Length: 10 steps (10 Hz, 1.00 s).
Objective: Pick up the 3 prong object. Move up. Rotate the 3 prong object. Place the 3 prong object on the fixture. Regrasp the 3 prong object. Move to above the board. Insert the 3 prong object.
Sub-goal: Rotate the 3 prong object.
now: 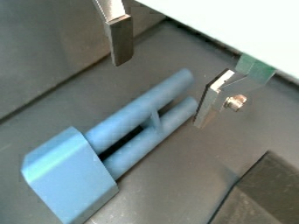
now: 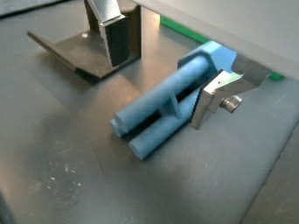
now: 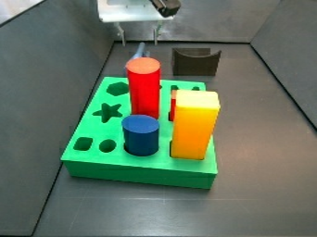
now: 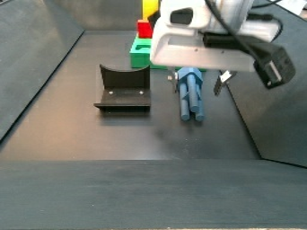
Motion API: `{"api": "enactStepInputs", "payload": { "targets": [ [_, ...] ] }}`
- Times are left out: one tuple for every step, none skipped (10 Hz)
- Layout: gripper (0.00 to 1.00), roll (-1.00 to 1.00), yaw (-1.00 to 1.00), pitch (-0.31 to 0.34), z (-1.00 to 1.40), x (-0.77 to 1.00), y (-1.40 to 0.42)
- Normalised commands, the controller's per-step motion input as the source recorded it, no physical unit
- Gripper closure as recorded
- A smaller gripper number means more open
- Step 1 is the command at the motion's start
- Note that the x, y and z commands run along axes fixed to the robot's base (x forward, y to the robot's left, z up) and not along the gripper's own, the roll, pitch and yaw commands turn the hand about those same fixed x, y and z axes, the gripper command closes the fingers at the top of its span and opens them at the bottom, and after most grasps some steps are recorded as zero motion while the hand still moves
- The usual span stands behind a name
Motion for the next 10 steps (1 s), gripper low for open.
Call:
{"api": "enactStepInputs", "payload": {
  "targets": [
    [0.00, 0.07, -0.03, -0.021, -0.98, 0.04, 0.02],
    [0.00, 0.10, -0.02, -0.009, -0.80, 0.04, 0.02],
    [0.00, 0.11, -0.02, -0.009, -0.74, 0.04, 0.02],
    [0.00, 0.13, -0.02, -0.004, -0.61, 0.04, 0.02],
    [0.00, 0.14, -0.02, -0.005, -0.56, 0.04, 0.01],
    [0.00, 0.15, -0.01, -0.004, -0.45, 0.04, 0.01],
    [0.00, 0.16, 0.00, -0.004, -0.38, 0.04, 0.00],
    [0.00, 0.17, 0.00, -0.003, -0.28, 0.04, 0.01],
    [0.00, 0.18, -0.01, -0.003, -0.22, 0.04, 0.00],
    [0.00, 0.18, -0.01, 0.000, -0.18, 0.03, 0.00]
  ]
}}
